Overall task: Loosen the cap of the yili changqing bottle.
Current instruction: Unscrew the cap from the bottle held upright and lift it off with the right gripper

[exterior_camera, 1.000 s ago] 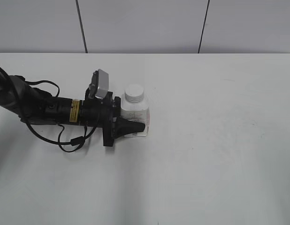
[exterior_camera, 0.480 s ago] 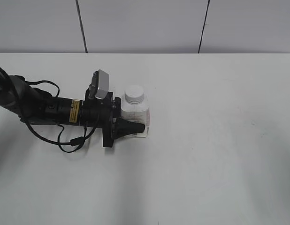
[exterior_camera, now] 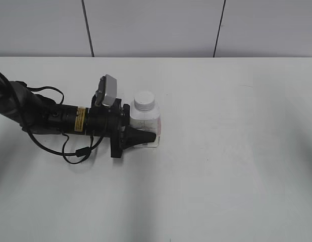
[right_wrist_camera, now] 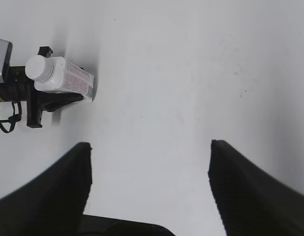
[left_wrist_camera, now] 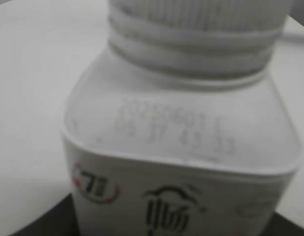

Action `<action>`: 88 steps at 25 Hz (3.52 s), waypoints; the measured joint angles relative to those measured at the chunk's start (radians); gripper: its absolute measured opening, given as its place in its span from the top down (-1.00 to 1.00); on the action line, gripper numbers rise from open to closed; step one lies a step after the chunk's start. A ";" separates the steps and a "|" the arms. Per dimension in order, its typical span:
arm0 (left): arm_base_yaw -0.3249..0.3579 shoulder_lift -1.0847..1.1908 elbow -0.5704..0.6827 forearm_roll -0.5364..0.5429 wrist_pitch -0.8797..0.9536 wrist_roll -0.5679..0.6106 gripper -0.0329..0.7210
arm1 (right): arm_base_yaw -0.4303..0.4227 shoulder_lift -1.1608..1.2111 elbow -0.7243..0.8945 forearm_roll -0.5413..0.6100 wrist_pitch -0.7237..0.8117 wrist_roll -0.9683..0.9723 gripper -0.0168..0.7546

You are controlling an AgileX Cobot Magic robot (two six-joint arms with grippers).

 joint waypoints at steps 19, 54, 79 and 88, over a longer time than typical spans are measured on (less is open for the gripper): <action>0.000 0.000 0.000 0.000 -0.001 0.000 -0.07 | 0.384 0.713 -0.459 -0.029 0.031 0.243 -0.55; 0.000 0.000 0.000 0.006 -0.003 0.000 -0.07 | 0.673 1.135 -0.845 -0.225 -0.017 0.603 -0.55; 0.000 0.000 0.000 0.003 -0.002 0.000 -0.07 | 0.696 1.177 -0.859 -0.270 0.001 0.640 -0.40; 0.000 0.000 0.000 0.000 -0.002 0.000 -0.07 | 0.696 1.177 -0.859 -0.276 0.013 0.640 -0.36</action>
